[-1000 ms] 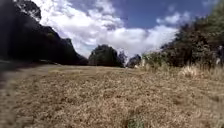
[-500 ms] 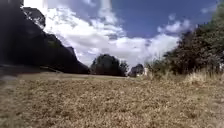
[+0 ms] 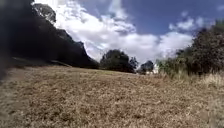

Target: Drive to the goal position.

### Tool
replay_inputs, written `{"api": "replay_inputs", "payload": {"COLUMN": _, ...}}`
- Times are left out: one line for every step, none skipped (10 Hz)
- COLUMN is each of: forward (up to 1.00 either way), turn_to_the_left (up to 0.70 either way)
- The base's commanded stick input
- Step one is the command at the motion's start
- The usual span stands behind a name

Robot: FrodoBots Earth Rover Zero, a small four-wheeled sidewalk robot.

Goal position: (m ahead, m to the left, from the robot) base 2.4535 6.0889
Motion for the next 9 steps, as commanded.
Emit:
{"api": "replay_inputs", "payload": {"forward": 0.70, "turn_to_the_left": 0.35}}
{"api": "replay_inputs", "payload": {"forward": 0.70, "turn_to_the_left": 0.35}}
{"api": "replay_inputs", "payload": {"forward": 0.70, "turn_to_the_left": 0.35}}
{"api": "replay_inputs", "payload": {"forward": 0.70, "turn_to_the_left": 0.35}}
{"api": "replay_inputs", "payload": {"forward": 0.70, "turn_to_the_left": 0.13}}
{"api": "replay_inputs", "payload": {"forward": 0.70, "turn_to_the_left": 0.00}}
{"api": "replay_inputs", "payload": {"forward": 0.70, "turn_to_the_left": 0.00}}
{"api": "replay_inputs", "payload": {"forward": 0.70, "turn_to_the_left": 0.00}}
{"api": "replay_inputs", "payload": {"forward": 0.70, "turn_to_the_left": 0.00}}
